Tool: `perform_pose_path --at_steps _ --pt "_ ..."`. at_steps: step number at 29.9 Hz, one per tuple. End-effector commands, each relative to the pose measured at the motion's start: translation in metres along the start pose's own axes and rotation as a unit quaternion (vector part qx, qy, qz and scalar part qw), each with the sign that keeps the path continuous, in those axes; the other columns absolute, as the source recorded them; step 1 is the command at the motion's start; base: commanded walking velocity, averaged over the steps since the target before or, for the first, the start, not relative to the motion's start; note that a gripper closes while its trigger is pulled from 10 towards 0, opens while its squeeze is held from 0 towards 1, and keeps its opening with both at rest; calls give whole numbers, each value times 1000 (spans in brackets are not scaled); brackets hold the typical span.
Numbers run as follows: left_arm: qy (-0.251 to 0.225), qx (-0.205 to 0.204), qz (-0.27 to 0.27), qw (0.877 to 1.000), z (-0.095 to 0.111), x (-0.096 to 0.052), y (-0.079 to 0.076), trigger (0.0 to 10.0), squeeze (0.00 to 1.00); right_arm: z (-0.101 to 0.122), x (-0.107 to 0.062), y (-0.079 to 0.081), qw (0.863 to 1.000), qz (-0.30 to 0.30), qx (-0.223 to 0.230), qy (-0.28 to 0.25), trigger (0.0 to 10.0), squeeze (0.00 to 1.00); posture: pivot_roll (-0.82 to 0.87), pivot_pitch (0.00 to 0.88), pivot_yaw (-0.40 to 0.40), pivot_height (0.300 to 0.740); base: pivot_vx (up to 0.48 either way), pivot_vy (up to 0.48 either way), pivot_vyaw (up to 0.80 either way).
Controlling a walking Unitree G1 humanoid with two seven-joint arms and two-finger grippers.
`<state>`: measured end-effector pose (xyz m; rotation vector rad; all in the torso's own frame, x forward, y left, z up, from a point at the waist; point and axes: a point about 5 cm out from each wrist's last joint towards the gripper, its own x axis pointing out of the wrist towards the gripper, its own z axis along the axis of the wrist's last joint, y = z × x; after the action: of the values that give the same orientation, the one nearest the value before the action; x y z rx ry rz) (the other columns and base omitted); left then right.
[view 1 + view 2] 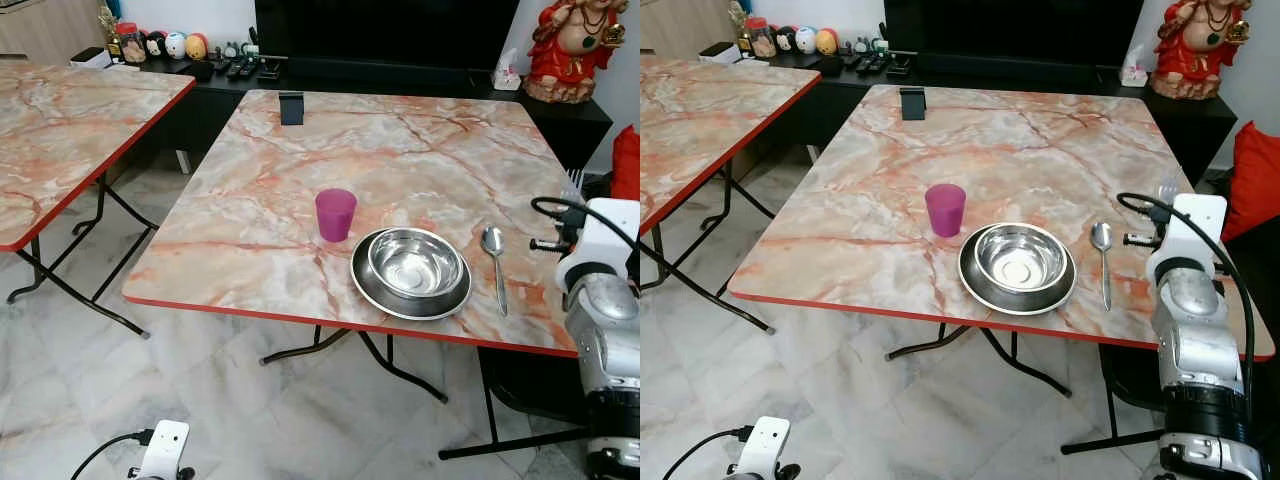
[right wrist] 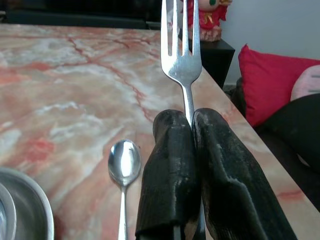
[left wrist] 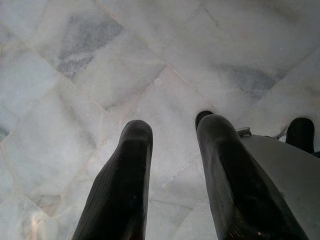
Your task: Setting the table
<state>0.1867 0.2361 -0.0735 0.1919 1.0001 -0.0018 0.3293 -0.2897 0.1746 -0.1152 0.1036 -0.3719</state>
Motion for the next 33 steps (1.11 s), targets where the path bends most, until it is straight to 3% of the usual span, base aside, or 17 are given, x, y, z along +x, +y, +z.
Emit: perform_pose_path --at_steps 1,8,33 --pt "5 -7 2 1000 -2 0 2 10000 0 4 2 -3 1000 -12 9 -3 10000 0 -30 0 -19 740 0 0 0" --pt "5 -9 3 1000 -2 0 1 10000 0 1 4 1 1000 -14 4 16 10000 0 -21 0 -22 740 141 0 -619" --pt "5 -11 3 1000 -1 0 0 10000 0 11 7 11 1000 -25 9 -6 10000 0 -16 0 -25 740 252 0 0"
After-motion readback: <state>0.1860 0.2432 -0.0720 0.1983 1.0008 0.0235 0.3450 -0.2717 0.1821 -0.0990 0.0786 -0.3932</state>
